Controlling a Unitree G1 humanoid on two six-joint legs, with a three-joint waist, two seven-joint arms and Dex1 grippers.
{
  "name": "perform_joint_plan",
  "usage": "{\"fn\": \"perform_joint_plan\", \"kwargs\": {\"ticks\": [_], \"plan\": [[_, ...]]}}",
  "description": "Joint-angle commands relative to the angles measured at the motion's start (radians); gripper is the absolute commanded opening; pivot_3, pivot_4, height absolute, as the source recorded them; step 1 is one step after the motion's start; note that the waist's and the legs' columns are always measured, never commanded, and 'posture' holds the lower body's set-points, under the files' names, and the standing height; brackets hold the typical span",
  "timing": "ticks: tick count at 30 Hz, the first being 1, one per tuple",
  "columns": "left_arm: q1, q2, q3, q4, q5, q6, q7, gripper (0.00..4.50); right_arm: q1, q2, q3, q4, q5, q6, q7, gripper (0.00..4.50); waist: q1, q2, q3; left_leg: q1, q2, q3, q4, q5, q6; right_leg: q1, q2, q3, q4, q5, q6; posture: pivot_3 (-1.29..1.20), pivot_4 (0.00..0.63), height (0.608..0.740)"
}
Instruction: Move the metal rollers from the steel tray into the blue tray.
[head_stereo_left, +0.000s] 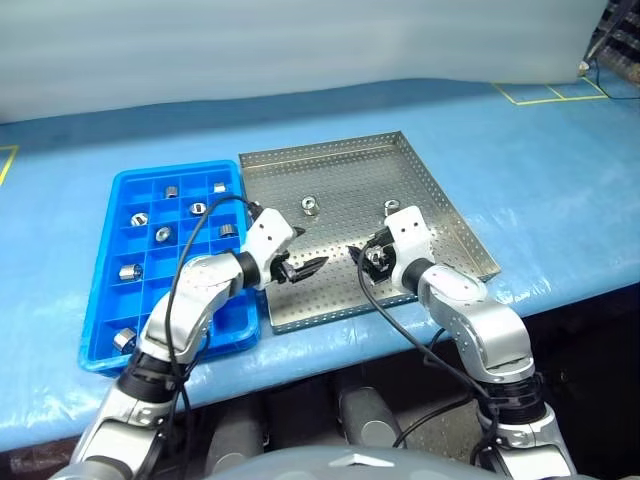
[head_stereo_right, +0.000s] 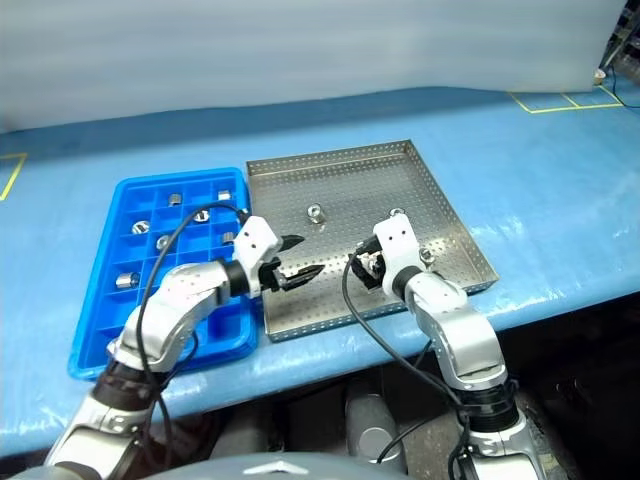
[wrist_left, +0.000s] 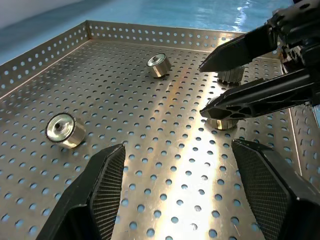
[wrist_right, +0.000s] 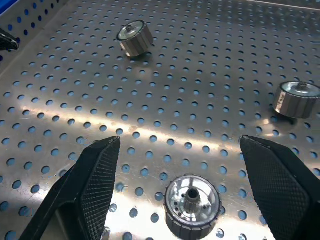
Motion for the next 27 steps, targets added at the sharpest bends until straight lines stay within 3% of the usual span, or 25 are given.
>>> {"fn": "perform_joint_plan", "kwargs": {"ticks": [1, 10, 22, 25, 27], "plan": [[-0.029, -0.005, 0.001, 0.005, 0.007, -0.04, -0.014, 3.68, 0.023, 0.002, -0.02, 0.035, 0.0, 0.009, -0.005, 4.02, -0.016, 0.0, 0.0, 0.0, 0.0, 0.0, 0.0, 0.0, 0.0, 0.0, 0.0, 0.0, 0.0, 0.0, 0.0, -0.33, 0.15, 0.74], [0.009, 0.008, 0.03, -0.003, 0.012, -0.04, -0.006, 3.68, 0.003, 0.038, -0.015, 0.104, 0.015, -0.017, 0.009, 4.02, -0.068, 0.002, -0.002, 0.001, 0.0, 0.0, -0.001, 0.0, 0.0, 0.001, 0.001, 0.001, 0.0, 0.0, 0.001, -0.29, 0.15, 0.74], [0.07, 0.023, 0.099, -0.041, 0.008, -0.016, 0.061, 3.68, -0.076, -0.022, 0.099, 0.225, -0.011, -0.041, 0.106, 4.02, -0.051, 0.002, -0.002, 0.002, 0.0, -0.001, -0.002, 0.0, 0.001, 0.002, 0.0, 0.001, 0.0, 0.0, 0.001, -0.23, 0.15, 0.74], [0.082, 0.017, 0.109, -0.053, 0.005, -0.012, 0.081, 3.72, -0.091, -0.028, 0.113, 0.246, -0.004, -0.047, 0.138, 3.47, -0.036, 0.002, -0.002, 0.002, 0.0, -0.001, -0.002, 0.0, 0.001, 0.001, 0.0, 0.001, 0.0, 0.0, 0.001, -0.22, 0.15, 0.74], [0.09, 0.014, 0.12, -0.061, 0.005, -0.009, 0.097, 3.72, -0.093, -0.032, 0.123, 0.237, 0.0, -0.051, 0.16, 2.84, -0.026, 0.002, -0.002, 0.002, 0.0, -0.001, -0.003, 0.0, 0.001, 0.001, 0.0, 0.001, 0.0, -0.001, 0.001, -0.21, 0.15, 0.74]]}}
